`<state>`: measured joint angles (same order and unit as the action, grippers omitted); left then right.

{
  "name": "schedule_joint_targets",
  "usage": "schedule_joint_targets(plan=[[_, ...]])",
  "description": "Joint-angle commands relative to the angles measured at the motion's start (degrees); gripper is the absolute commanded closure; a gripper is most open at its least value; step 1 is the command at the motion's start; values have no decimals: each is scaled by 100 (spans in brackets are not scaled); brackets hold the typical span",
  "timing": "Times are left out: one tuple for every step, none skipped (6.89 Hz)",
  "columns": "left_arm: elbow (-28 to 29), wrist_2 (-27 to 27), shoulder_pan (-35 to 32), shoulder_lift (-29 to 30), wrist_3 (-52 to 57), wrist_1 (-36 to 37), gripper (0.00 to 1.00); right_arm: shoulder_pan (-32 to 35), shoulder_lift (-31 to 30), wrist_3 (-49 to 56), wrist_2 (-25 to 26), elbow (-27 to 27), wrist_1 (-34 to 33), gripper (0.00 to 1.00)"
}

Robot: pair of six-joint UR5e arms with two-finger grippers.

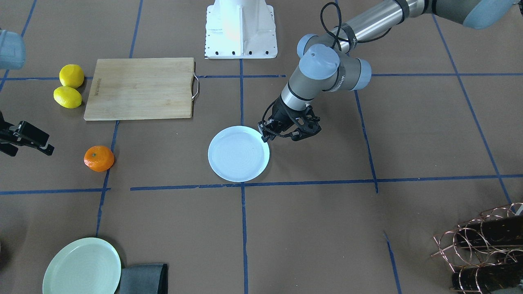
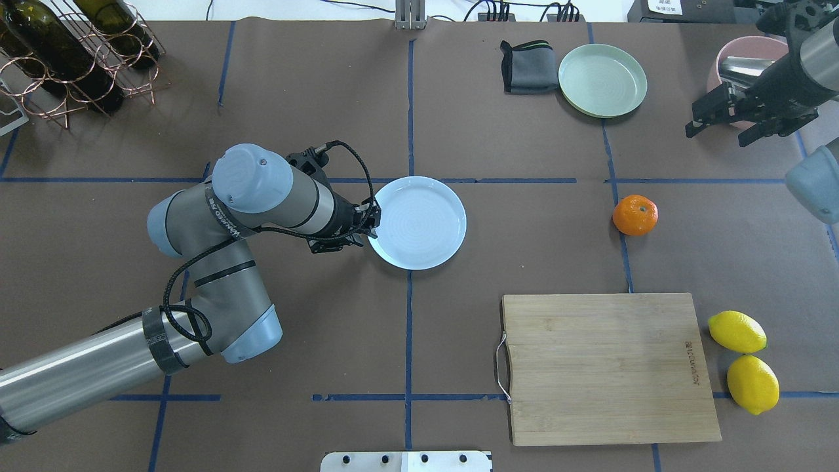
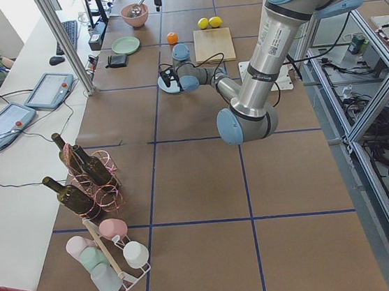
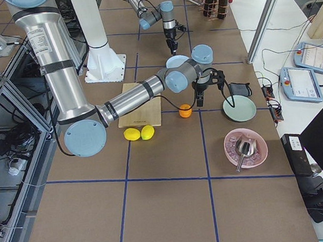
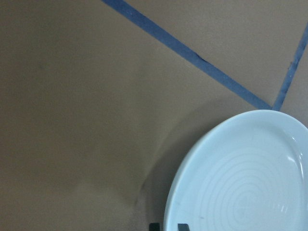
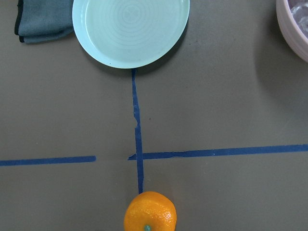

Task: Pick orange to plate
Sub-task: 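Release the plate and withdraw the left gripper while the right gripper reaches toward the orange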

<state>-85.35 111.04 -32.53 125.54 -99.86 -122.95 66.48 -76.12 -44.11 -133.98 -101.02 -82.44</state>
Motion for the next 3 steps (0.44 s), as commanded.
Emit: schedule_joint_targets(plan=[[-183,241,-392,-30,72,60,0,-457,97,-334,509,20,0,0],[-306,626,-656,-143,72,61,0,-704,133,-388,722,55,0,0],[-542,795,-850,-318,307,69,0,-1046,107,-414,1150,64,0,0]])
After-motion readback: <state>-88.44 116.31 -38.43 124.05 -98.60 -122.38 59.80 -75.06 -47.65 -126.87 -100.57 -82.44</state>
